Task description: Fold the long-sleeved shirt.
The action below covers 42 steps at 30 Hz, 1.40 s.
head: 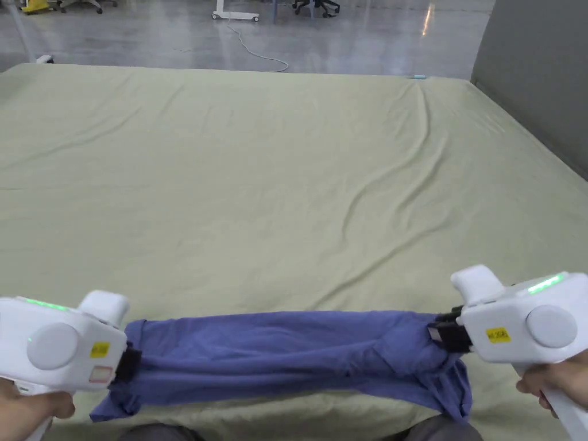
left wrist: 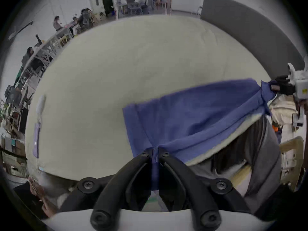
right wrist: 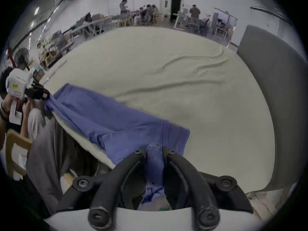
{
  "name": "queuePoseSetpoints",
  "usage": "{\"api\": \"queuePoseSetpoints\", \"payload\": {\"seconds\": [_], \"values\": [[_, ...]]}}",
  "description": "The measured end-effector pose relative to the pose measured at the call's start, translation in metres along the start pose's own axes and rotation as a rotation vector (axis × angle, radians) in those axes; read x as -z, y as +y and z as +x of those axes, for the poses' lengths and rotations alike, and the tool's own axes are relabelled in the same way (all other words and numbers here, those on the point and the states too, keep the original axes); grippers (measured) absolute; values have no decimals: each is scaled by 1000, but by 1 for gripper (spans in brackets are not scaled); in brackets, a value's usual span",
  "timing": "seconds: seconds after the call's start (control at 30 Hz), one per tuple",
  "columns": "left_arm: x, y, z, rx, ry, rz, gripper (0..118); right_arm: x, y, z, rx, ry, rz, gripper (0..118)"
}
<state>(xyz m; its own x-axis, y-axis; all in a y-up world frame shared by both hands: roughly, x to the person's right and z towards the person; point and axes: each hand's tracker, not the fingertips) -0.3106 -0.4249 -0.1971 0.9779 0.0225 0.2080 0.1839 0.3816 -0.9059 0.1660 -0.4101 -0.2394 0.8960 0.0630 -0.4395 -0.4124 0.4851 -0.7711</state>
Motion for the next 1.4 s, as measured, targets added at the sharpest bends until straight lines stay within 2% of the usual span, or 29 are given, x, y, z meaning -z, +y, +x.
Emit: {"api": "queuePoseSetpoints", "payload": {"seconds": [0.17, 0.27, 0.3, 0.33, 0.37, 0.4, 0.43, 0.47, 0.53, 0.6, 0.77, 0.8, 0.83, 0.87, 0.9, 0.93, 0.97, 1.0, 1.1, 1.17, 1.2, 1.23, 1.27, 1.3, 1.33, 1.37, 1.4], "values": [[33, -13, -1, -7, 22, -47, 0, 32, -14, -4, -54, -39, -110, 13], [33, -11, -3, -33, 19, -33, 0, 45, -17, -4, -41, -37, -120, 15], [33, -10, -3, -31, 17, -31, 0, 45, -17, -1, -29, -42, -109, 24], [33, -9, -3, -31, 17, -31, 2, 45, -16, 1, -9, -45, -108, 38], [28, -10, -3, -34, 12, -25, 12, 42, -14, 2, 4, -51, -106, 57], [23, -10, -4, -33, 5, -13, 51, 36, -13, 3, 10, -91, -100, 85], [16, -10, -6, -28, -25, 22, 86, 28, -12, 4, 13, -104, -98, 96], [7, -10, -8, -25, -39, 39, 105, 17, -9, 7, 18, -103, -95, 96], [-13, -9, -9, -31, -23, 77, 115, -9, -1, 12, 73, -53, -11, 97], [-35, 0, -10, -36, -35, 156, 117, -33, 12, 10, 114, -52, 82, 97], [-54, 28, 4, -74, 45, 311, 117, -43, 50, -14, 180, -118, 205, 97], [-51, 32, 8, -83, 79, 336, 111, -35, 57, -19, 182, -107, 192, 94], [-47, 35, 11, -83, 99, 370, 94, -27, 63, -24, 187, -105, 189, 82], [-41, 37, 14, -79, 111, 395, 54, -19, 67, -29, 194, -107, 195, 50], [-32, 40, 16, -94, 130, 399, 0, -10, 70, -35, 198, -118, 206, 0], [-24, 42, 15, -128, 149, 392, 0, -3, 77, -38, 150, -148, 256, 0], [-19, 44, 15, -151, 138, 391, 0, 7, 79, -42, 180, -139, 214, 0], [-15, 45, 13, -154, 113, 376, 0, 12, 82, -45, 164, -148, 181, 0], [-17, 39, 5, -195, 20, 359, 0, 24, 82, -46, 180, -154, 181, 0], [-27, 32, -12, -287, -68, 380, 0, 24, 81, -44, 214, -164, 188, 0], [-31, 28, -25, -332, -161, 380, 11, 22, 79, -44, 217, -164, 187, 0], [-32, 23, -38, -377, -247, 372, 43, 17, 80, -47, 220, -163, 192, 0], [-33, 15, -52, -435, -342, 372, 87, 13, 77, -49, 227, -150, 212, 0], [-30, 8, -63, -468, -404, 366, 118, 9, 73, -51, 240, -130, 229, 0], [-23, 0, -73, -496, -443, 351, 118, 7, 69, -54, 252, -111, 238, 0], [-16, -12, -80, -537, -457, 413, 118, 1, 68, -62, 255, -99, 238, 0], [-4, -13, -91, -565, -466, 373, 118, 0, 66, -67, 260, -81, 235, 0]]}}
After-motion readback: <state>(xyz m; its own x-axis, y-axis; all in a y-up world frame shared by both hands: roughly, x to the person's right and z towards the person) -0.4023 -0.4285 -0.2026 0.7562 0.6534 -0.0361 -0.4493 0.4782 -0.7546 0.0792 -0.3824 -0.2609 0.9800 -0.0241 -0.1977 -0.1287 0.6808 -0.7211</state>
